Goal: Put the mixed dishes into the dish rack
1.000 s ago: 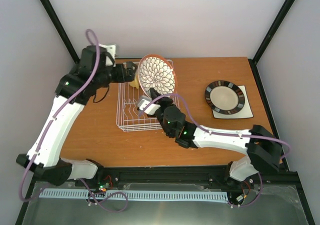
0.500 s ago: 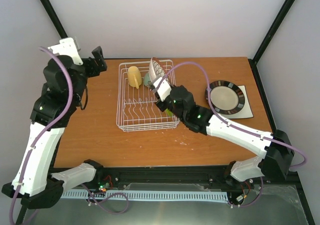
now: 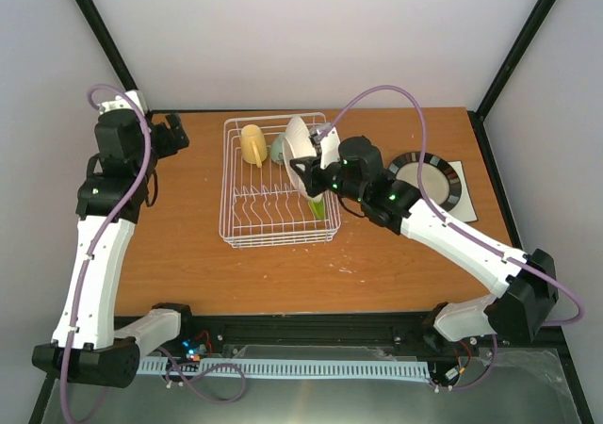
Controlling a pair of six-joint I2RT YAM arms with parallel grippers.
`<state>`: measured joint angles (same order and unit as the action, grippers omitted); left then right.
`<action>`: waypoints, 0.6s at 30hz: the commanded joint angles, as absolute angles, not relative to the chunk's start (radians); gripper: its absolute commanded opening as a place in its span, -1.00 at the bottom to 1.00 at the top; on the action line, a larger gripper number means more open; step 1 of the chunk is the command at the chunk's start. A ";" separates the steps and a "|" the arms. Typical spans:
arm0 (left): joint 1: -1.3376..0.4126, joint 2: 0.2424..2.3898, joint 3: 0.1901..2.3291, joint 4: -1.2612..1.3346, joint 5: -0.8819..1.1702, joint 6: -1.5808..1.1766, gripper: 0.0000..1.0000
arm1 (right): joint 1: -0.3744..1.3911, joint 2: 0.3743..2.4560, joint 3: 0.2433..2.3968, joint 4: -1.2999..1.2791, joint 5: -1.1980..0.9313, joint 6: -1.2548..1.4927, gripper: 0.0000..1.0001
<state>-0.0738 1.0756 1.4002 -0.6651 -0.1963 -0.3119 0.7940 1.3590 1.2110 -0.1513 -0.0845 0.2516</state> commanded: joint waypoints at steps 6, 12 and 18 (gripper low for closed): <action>-0.050 1.044 1.375 -0.606 -0.124 -0.302 0.99 | 0.792 1.320 1.191 0.064 -0.104 0.505 -0.95; -0.051 1.035 1.346 -0.589 -0.115 -0.299 0.99 | 0.795 1.373 1.163 0.114 -0.075 0.508 -0.94; -0.051 1.042 1.338 -0.584 -0.101 -0.297 0.99 | 0.792 1.450 1.172 0.151 -0.104 0.525 -0.94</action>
